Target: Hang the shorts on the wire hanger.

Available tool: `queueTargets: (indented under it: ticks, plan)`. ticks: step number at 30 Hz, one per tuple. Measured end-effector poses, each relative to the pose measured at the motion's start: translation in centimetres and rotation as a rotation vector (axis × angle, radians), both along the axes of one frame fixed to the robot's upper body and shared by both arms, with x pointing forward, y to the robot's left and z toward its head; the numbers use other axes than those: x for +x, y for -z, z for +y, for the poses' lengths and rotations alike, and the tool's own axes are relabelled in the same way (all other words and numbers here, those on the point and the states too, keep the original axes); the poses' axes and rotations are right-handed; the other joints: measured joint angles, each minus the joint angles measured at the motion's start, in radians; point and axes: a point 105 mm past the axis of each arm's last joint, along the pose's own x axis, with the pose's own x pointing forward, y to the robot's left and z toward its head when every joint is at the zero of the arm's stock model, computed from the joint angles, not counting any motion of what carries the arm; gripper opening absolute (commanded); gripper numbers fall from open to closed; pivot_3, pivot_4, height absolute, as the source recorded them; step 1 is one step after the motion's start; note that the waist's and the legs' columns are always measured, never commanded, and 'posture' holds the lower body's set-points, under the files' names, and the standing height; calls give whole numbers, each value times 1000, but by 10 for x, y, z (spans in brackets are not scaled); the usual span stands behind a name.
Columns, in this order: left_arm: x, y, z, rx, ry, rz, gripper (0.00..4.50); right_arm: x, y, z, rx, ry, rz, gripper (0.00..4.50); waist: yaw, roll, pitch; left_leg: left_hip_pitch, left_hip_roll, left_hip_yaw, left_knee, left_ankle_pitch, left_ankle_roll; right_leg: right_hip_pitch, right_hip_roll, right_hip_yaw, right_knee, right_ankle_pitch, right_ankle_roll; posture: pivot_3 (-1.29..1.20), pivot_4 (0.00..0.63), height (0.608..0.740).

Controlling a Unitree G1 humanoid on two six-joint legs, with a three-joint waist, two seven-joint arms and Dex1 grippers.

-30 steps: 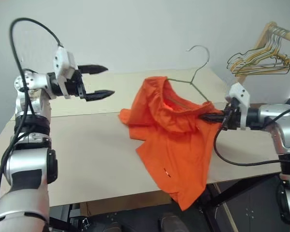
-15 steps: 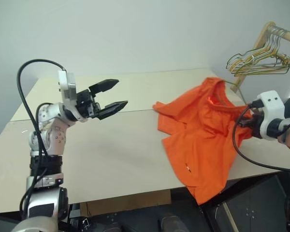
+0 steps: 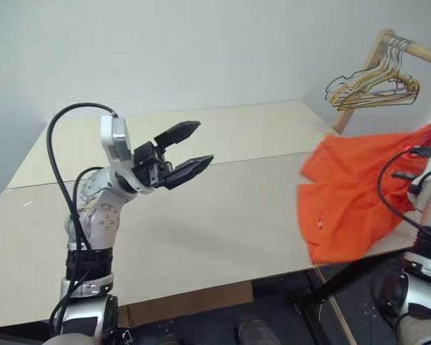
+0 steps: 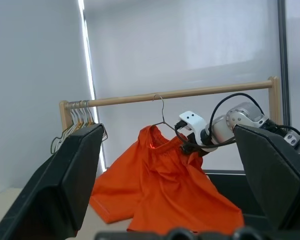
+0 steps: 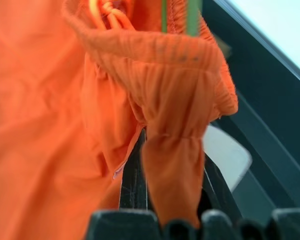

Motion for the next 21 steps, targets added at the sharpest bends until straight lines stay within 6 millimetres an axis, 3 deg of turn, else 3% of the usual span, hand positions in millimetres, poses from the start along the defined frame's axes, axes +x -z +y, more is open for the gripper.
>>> queueTargets:
  ticks: [9, 15, 21]
  plan:
    - [-2, 0, -5, -2, 7, -2, 4479, -8, -19, -34, -36, 314, -92, 0, -10, 2, 0, 2, -1, 5, -1, 0, 0, 2, 0, 5, -4, 0, 0, -225, 0, 740]
    - [-3, 4, -7, 7, 17, 8, 4479, -6, -30, -52, 90, 348, -175, 0, -13, 3, 0, 7, 0, 17, -5, 0, 0, 3, 0, 10, -6, 0, 0, -234, 0, 740]
    - [-4, 5, -7, 18, 25, 4, 4479, 3, -22, -59, 232, 332, -209, 0, -28, 3, 1, 15, 0, 21, -12, 0, 0, 11, 0, 13, -12, 0, 1, -236, 0, 740]
